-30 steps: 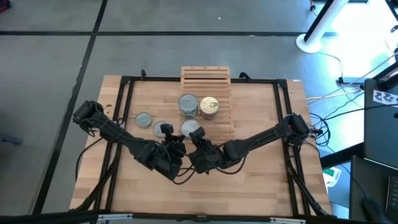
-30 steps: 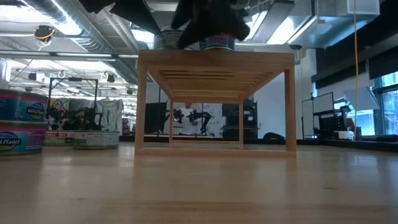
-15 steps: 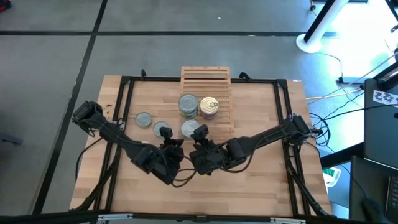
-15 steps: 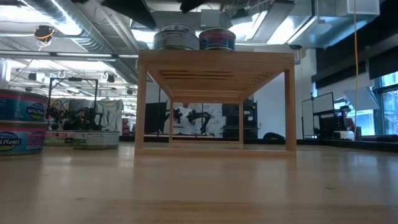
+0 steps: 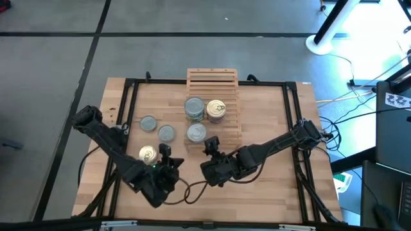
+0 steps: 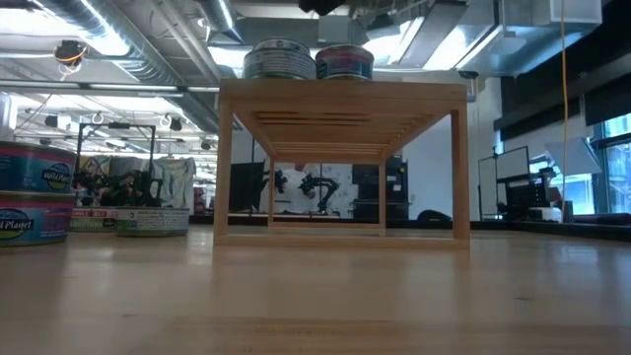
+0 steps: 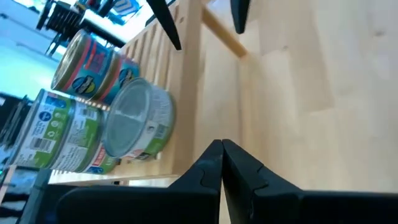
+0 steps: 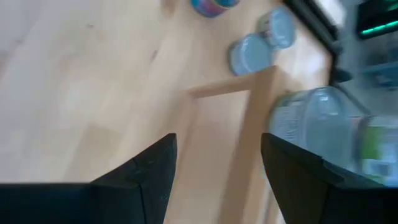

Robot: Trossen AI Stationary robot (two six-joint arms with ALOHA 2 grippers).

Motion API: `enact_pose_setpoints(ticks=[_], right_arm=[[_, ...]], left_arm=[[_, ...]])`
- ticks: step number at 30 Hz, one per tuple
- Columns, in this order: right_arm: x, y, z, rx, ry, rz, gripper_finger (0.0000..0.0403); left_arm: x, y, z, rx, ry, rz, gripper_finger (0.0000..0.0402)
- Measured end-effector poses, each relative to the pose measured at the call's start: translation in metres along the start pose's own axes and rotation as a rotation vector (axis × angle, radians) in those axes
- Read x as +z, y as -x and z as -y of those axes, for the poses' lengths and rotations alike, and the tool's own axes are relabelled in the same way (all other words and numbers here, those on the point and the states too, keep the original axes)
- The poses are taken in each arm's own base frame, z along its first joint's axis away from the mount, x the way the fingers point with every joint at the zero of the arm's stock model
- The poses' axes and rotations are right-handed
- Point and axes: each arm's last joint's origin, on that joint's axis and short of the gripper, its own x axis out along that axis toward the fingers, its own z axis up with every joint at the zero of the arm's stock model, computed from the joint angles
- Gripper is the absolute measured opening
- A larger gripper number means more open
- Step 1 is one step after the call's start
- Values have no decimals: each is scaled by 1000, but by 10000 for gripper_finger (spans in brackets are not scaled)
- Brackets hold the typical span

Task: Stack canned seafood by type on shelf
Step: Put the blue tuna can on the shelf

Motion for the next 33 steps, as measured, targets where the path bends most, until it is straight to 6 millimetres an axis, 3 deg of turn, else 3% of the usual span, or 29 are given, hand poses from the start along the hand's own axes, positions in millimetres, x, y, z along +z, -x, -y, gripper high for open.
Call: enact_pose_setpoints(ticks=[9,15,21,26,33], right_arm=[[-1,1,-6,145,-114,3,232],[-7,14,-16,158,-60,-46,232],[-17,31,-20,147,-119,-118,232],[-26,23,-32,116,-147,-173,232],[-41,2,-55,56,-183,-211,232]], left_arm=[[-14,27,14,-68,68,-7,5],[-33,33,10,-145,221,-240,5],[-46,35,4,-166,274,-463,5],[-49,38,8,-269,306,-606,5],[-47,38,11,-299,339,-607,6]])
